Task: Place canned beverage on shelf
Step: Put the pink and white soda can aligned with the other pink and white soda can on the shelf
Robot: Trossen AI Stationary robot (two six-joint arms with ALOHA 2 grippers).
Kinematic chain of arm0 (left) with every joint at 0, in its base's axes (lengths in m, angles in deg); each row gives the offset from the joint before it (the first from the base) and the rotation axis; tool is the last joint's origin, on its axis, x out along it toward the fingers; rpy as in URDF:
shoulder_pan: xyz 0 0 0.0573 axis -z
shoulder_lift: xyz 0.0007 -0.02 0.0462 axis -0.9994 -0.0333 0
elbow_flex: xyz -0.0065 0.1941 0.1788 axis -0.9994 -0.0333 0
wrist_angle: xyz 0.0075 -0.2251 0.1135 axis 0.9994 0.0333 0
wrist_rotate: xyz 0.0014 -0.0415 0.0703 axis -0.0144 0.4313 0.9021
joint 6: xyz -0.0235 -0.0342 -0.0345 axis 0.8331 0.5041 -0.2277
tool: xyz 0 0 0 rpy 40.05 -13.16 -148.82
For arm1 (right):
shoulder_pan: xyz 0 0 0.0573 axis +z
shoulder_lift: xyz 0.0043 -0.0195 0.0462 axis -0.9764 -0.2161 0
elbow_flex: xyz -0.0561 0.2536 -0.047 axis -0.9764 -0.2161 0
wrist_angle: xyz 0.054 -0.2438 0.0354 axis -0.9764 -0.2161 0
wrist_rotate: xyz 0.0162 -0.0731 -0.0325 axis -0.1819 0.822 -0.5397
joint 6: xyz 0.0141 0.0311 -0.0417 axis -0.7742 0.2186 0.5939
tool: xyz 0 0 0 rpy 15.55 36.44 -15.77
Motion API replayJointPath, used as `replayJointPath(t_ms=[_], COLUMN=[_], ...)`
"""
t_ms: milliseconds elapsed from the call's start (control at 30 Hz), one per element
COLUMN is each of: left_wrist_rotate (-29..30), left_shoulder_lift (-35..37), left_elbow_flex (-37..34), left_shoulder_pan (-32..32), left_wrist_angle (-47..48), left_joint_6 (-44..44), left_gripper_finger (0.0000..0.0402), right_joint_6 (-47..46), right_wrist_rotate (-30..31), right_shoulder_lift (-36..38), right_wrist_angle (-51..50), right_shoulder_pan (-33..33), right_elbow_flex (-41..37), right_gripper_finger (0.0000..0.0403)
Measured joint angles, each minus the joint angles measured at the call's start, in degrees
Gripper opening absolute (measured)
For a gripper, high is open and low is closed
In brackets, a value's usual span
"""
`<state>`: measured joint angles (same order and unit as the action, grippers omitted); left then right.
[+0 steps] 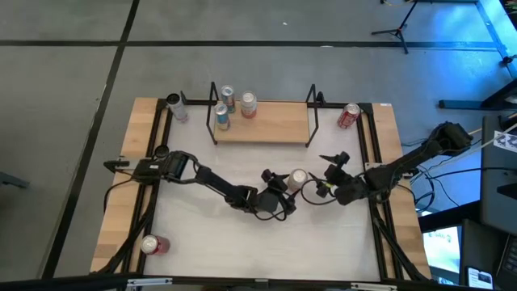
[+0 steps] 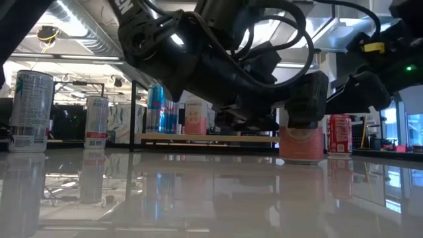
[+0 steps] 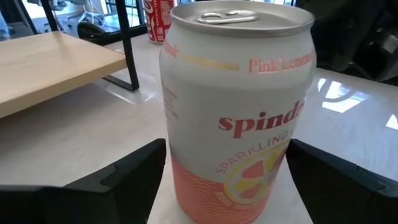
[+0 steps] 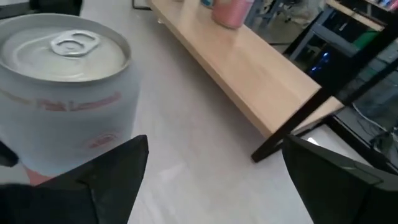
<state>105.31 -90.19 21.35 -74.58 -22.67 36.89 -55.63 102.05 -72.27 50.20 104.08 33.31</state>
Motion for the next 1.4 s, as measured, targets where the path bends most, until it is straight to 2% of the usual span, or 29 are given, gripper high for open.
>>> replayJointPath(t_ms=[167,467,633,833,1100,1167,1300,1400], left_wrist_rotate=[-0.25,-0.25,0.06,0.45,0.48,0.85,1.09,0.64], left_shoulder_lift=[0.0,0.02,0.0,0.02,0.04,0.04,0.15,0.15], left_elbow_flex=[0.0,0.0,-0.02,-0.07,-0.07,-0.07,-0.07,-0.07], left_shoulder_pan=[-0.58,-0.66,-0.65,-0.57,-0.52,-0.8,-1.44,-1.57], left_wrist_angle=[-0.49,-0.97,-1.41,-1.23,-1.67,-2.21,-1.88,-1.64], left_joint_6=[-0.05,-0.7,-1.54,-1.62,-3.02,-3.02,-3.06,-3.02], left_gripper_finger=[0.0322,0.0322,0.0322,0.0322,0.0322,0.0322,0.0322,0.0322], right_joint_6=[2.23,5.77,8.49,11.46,13.26,13.31,13.22,13.22], right_wrist_rotate=[-2.13,-0.37,-4.57,-8.08,-12.57,-15.77,-17.52,-16.32], right_shoulder_lift=[-0.11,-1.7,-7.12,-12.35,-13.27,-13.28,-13.27,-13.27], right_wrist_angle=[1.86,6.55,11.93,17.91,21.42,23.37,24.42,24.2], right_shoulder_pan=[-0.45,-1.8,-5.94,-6.75,-6.83,-6.67,-6.78,-6.65], right_elbow_flex=[-0.02,-0.02,-0.02,-0.04,-0.13,-0.03,0.06,0.04], right_gripper_finger=[0.0367,0.0367,0.0367,0.0367,0.0367,0.0367,0.0367,0.0367])
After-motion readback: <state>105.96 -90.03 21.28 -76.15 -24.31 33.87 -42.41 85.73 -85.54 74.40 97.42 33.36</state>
